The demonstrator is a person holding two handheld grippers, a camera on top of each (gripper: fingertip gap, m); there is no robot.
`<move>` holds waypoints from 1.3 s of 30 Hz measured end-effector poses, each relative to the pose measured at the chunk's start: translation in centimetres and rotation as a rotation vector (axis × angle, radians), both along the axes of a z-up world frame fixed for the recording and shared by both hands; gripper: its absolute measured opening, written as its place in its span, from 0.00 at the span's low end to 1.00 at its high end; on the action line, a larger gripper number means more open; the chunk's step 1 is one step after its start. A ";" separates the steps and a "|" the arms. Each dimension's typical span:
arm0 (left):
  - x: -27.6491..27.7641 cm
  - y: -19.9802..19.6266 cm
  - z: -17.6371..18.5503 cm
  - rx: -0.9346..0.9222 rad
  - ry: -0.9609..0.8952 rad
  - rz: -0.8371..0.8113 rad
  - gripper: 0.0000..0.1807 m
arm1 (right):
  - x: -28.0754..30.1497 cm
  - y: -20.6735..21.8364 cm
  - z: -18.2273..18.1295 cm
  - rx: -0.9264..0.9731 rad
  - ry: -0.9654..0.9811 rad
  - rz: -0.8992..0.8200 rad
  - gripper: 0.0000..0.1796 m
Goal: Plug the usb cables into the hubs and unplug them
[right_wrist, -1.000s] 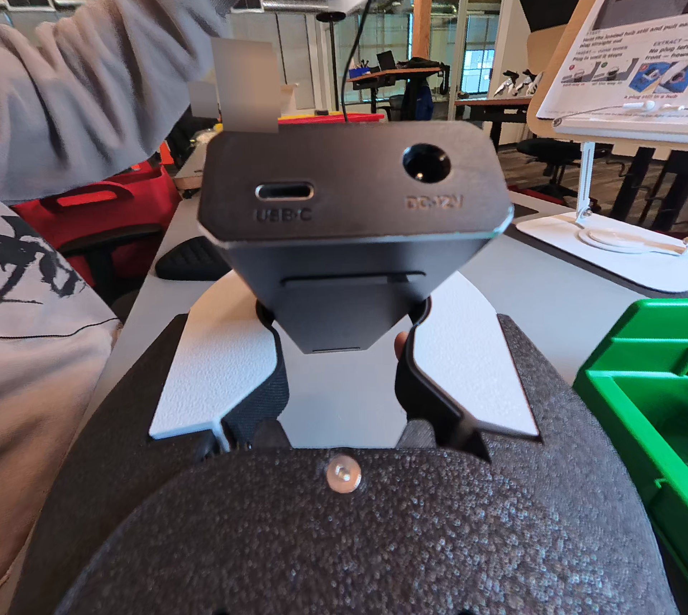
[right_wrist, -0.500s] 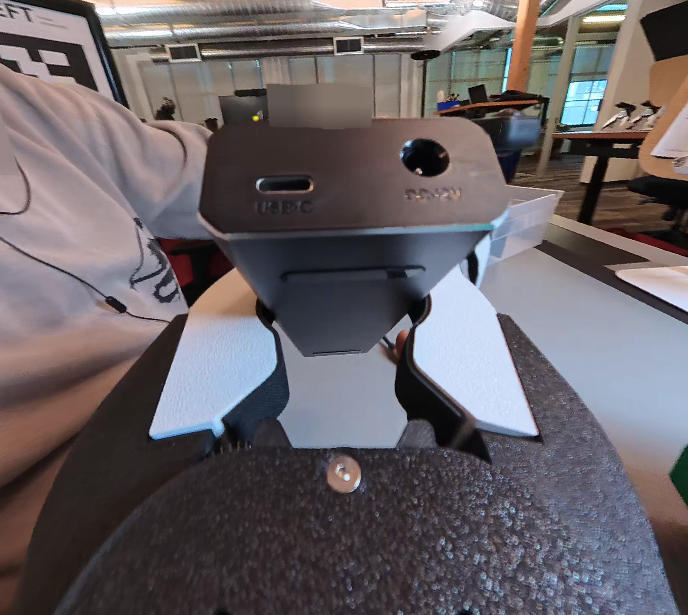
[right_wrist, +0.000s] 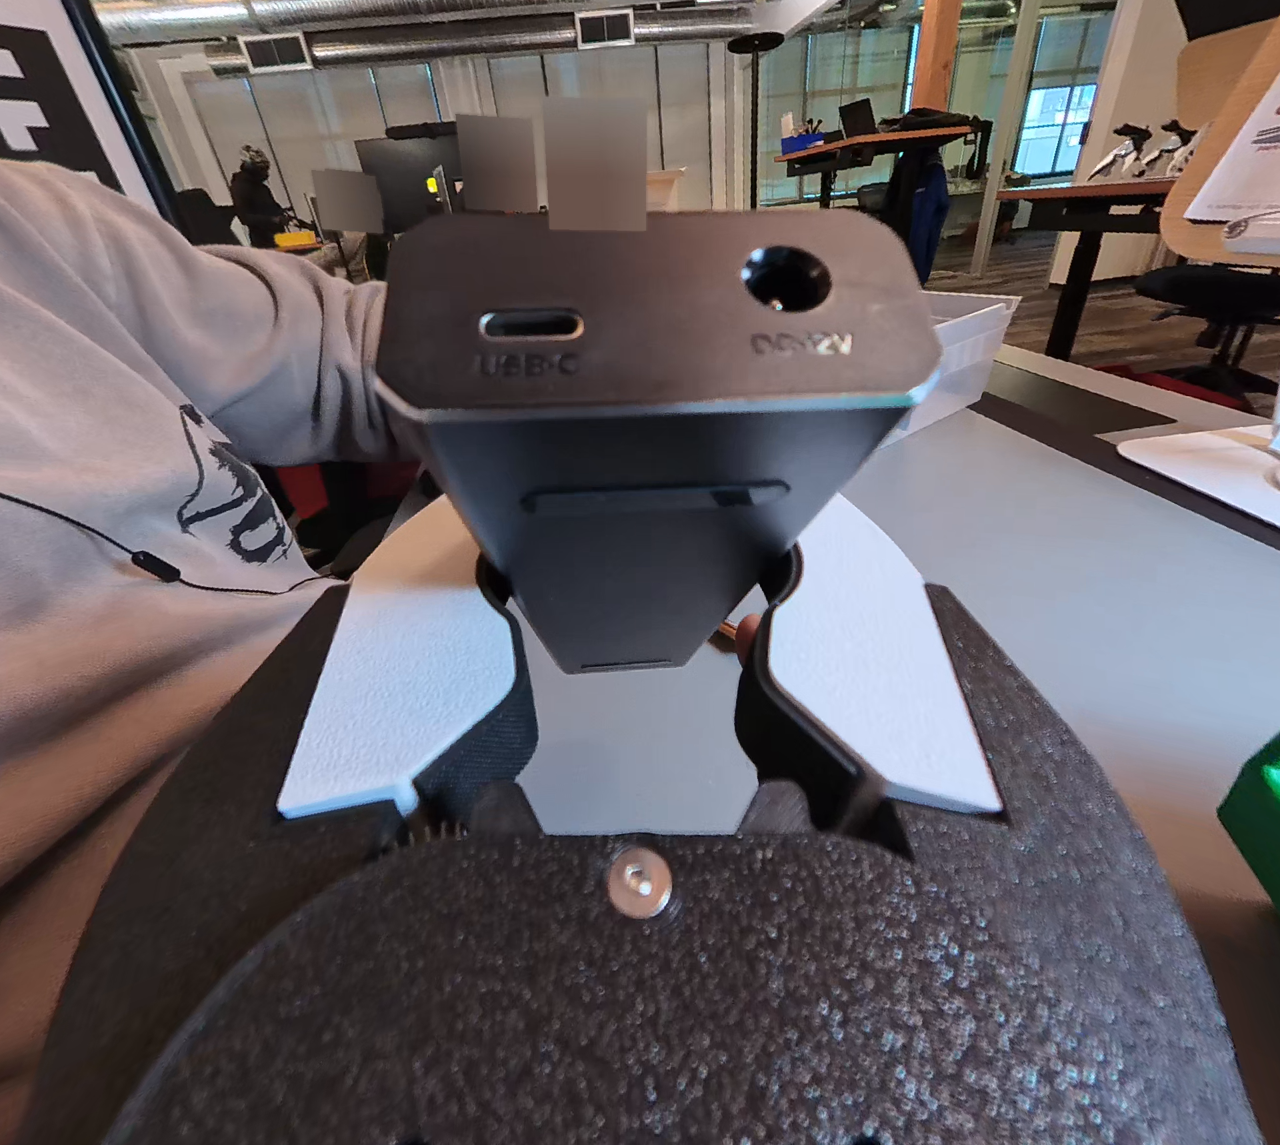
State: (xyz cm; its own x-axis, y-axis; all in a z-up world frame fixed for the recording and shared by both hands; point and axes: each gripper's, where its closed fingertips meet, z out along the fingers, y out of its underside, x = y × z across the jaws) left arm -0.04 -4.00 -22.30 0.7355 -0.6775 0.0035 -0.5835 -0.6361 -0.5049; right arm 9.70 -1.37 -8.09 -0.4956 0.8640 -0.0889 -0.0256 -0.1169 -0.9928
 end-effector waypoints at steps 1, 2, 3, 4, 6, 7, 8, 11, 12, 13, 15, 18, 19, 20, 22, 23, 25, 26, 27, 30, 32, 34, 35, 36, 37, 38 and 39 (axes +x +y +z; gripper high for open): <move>0.2 0.3 -0.4 0.011 -0.009 0.006 0.16 | 0.0 0.1 -0.1 0.000 -0.003 -0.002 0.40; 0.6 0.6 -0.5 0.031 -0.034 0.011 0.14 | -0.1 0.1 -0.1 0.002 -0.005 -0.005 0.40; 0.8 1.0 -0.5 0.048 -0.055 0.016 0.10 | -0.1 0.1 -0.1 0.006 -0.006 -0.007 0.40; 1.0 1.1 -0.5 0.058 -0.067 0.002 0.08 | -0.1 0.1 -0.2 0.009 -0.007 -0.009 0.40; 1.6 1.1 -0.3 0.102 -0.072 -0.079 0.07 | 0.0 0.1 -0.1 0.013 -0.004 -0.012 0.40; 1.9 1.0 0.1 0.148 -0.080 -0.117 0.07 | 0.0 0.1 -0.1 0.013 -0.002 -0.012 0.40; 2.4 0.9 0.8 0.198 -0.110 -0.159 0.07 | 0.0 0.1 0.0 0.012 0.000 -0.013 0.40; 3.7 0.2 3.5 0.346 -0.229 -0.225 0.07 | 0.0 0.2 0.0 0.011 0.005 -0.015 0.40; 3.9 -0.1 4.2 0.386 -0.259 -0.231 0.07 | 0.0 0.2 0.0 0.008 0.004 -0.014 0.40; 4.1 -0.3 4.9 0.421 -0.281 -0.234 0.07 | 0.0 0.2 0.0 0.008 0.002 -0.014 0.40; 4.3 -0.8 5.8 0.460 -0.306 -0.245 0.07 | -0.1 0.2 -0.2 0.010 -0.004 -0.016 0.40; 4.7 -1.6 7.1 0.505 -0.324 -0.267 0.07 | -0.2 0.2 -0.5 0.011 -0.011 -0.019 0.40; 4.8 -1.8 7.7 0.518 -0.332 -0.273 0.07 | -0.2 0.1 -0.4 0.006 -0.011 -0.015 0.40; 5.0 -2.1 8.3 0.529 -0.342 -0.280 0.07 | -0.2 0.1 -0.4 -0.003 -0.012 -0.006 0.40; 5.6 -3.0 10.0 0.548 -0.364 -0.304 0.07 | 0.0 -0.2 -0.2 -0.011 -0.006 0.013 0.39; 5.8 -3.6 11.3 0.561 -0.375 -0.323 0.07 | 0.1 -0.4 -0.1 -0.008 -0.003 0.017 0.39; 6.4 -5.3 14.5 0.591 -0.403 -0.377 0.07 | 0.2 -0.8 -0.1 -0.003 0.000 0.034 0.39; 6.6 -6.3 16.4 0.610 -0.424 -0.406 0.07 | 0.2 -0.9 0.0 -0.006 0.004 0.039 0.39; 6.7 -7.3 18.5 0.626 -0.454 -0.433 0.07 | 0.2 -1.0 0.1 -0.010 0.005 0.044 0.39; 5.5 -8.8 22.8 0.600 -0.535 -0.435 0.07 | 0.2 -1.1 0.2 -0.011 0.007 0.045 0.39; 3.0 -6.8 22.7 0.553 -0.528 -0.347 0.06 | 0.3 -0.9 0.4 -0.018 0.013 0.039 0.39; 0.1 -3.7 19.6 0.428 -0.514 -0.218 0.06 | 0.4 -0.6 0.6 -0.028 0.022 0.031 0.39; -1.3 -1.9 17.2 0.348 -0.502 -0.141 0.06 | 0.4 -0.5 0.8 -0.032 0.027 0.025 0.39; -2.8 -0.1 14.1 0.271 -0.460 -0.052 0.06 | 0.4 -0.4 0.8 -0.034 0.029 0.019 0.39; -4.3 1.5 10.8 0.204 -0.386 0.034 0.04 | 0.4 -0.3 0.8 -0.035 0.030 0.015 0.39; -5.5 2.7 7.7 0.160 -0.300 0.094 0.03 | 0.4 -0.1 0.8 -0.034 0.029 0.010 0.39; -6.2 3.7 5.3 0.139 -0.229 0.124 0.03 | 0.4 0.0 0.8 -0.033 0.029 0.005 0.39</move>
